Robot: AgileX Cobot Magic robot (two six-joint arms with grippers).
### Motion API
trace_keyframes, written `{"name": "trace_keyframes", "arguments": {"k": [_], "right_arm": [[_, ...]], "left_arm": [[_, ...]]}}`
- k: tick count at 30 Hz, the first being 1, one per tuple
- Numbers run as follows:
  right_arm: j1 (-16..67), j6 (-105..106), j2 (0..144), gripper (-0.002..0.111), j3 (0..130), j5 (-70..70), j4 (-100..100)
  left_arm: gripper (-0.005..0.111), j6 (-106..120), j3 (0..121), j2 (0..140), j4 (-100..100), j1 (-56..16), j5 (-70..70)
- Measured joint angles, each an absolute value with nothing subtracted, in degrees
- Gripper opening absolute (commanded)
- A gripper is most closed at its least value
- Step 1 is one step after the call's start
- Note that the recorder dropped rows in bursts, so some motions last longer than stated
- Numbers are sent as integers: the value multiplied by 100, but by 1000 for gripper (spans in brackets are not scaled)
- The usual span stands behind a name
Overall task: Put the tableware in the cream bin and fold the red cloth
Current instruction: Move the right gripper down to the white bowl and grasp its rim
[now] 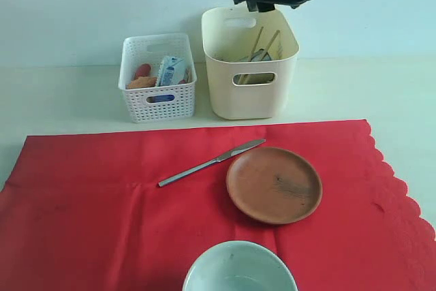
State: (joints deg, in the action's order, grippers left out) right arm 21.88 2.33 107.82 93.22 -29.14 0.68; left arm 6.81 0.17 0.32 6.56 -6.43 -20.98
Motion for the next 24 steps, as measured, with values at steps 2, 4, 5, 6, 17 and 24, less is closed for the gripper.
{"name": "trace_keyframes", "arguments": {"k": [2,4,5,6,17,24], "right_arm": [[2188,244,10611,53,9322,-3185,54],[2188,270,10442,53,9322,-3422,43],[2188,281,10367,53,9322,-3517,43],[2188,298,10298,53,9322,-3632,43],[2188,537,9802,53,9217,-4742,0],[2188,537,9118,53,8157,-4767,32]], "left_arm": [[0,681,17,32,656,-643,-2098],[0,681,17,32,656,-643,-2098],[0,681,17,32,656,-643,-2098],[0,681,17,32,656,-643,-2098],[0,681,17,32,656,-643,-2098],[0,681,17,32,656,-643,-2098]]}}
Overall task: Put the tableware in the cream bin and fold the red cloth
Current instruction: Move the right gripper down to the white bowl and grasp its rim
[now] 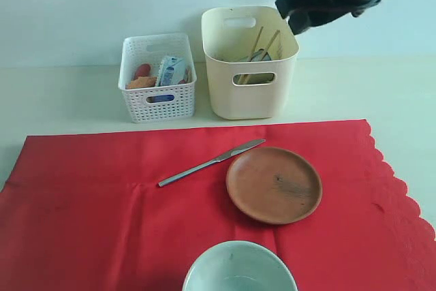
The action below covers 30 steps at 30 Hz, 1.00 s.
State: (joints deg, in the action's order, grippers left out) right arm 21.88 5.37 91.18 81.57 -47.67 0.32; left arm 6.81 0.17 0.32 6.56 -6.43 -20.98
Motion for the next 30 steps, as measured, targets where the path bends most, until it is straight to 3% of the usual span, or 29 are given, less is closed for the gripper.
{"name": "trace_keyframes", "arguments": {"k": [15,30], "right_arm": [[2188,1901,7644,53,6477,-5499,2094],[2978,2293,8050,53,5945,-5816,2560]], "left_arm": [[0,681,17,32,656,-643,-2098],[0,681,17,32,656,-643,-2098]]}}
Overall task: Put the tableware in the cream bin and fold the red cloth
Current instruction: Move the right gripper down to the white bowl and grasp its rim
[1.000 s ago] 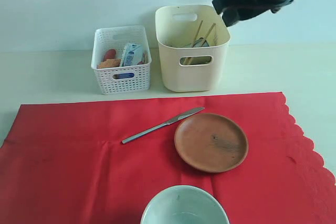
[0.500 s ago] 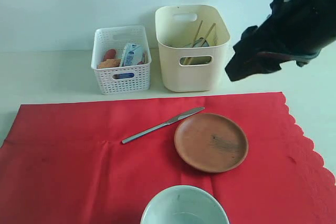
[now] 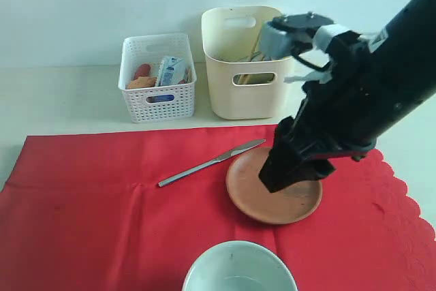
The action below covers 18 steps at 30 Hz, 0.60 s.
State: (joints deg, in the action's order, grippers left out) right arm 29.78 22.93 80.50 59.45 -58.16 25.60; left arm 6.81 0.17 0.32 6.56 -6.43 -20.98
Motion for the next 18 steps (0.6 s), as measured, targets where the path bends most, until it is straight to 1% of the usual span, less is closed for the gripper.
{"name": "trace_keyframes", "arguments": {"k": [9,18], "right_arm": [[3595,2282,9077,53,5945,-5433,2298],[3692,2232,10033,53,5945,-5321,2096]], "left_arm": [[0,681,17,32,656,-643,-2098],[0,681,17,32,656,-643,-2098]]}}
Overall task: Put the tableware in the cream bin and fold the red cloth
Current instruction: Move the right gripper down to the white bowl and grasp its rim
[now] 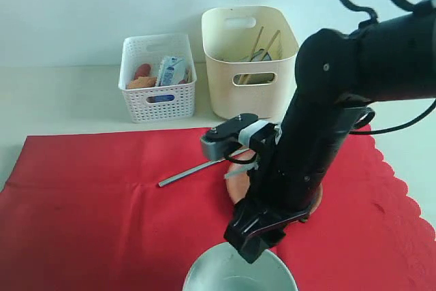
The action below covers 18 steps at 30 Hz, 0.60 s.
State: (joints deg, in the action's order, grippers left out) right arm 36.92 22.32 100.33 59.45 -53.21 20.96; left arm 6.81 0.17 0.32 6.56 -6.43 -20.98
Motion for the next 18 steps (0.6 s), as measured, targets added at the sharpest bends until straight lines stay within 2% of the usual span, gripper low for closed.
{"name": "trace_keyframes", "arguments": {"k": [8,10,18], "right_arm": [[3692,2224,10489,52,5945,-5308,2084],[3692,2220,10557,49,5945,-5299,2084],[3692,2220,10624,16,5945,-5310,2094]], "left_arm": [[0,681,17,32,656,-643,-2098],[0,681,17,32,656,-643,-2098],[0,681,17,32,656,-643,-2098]]}}
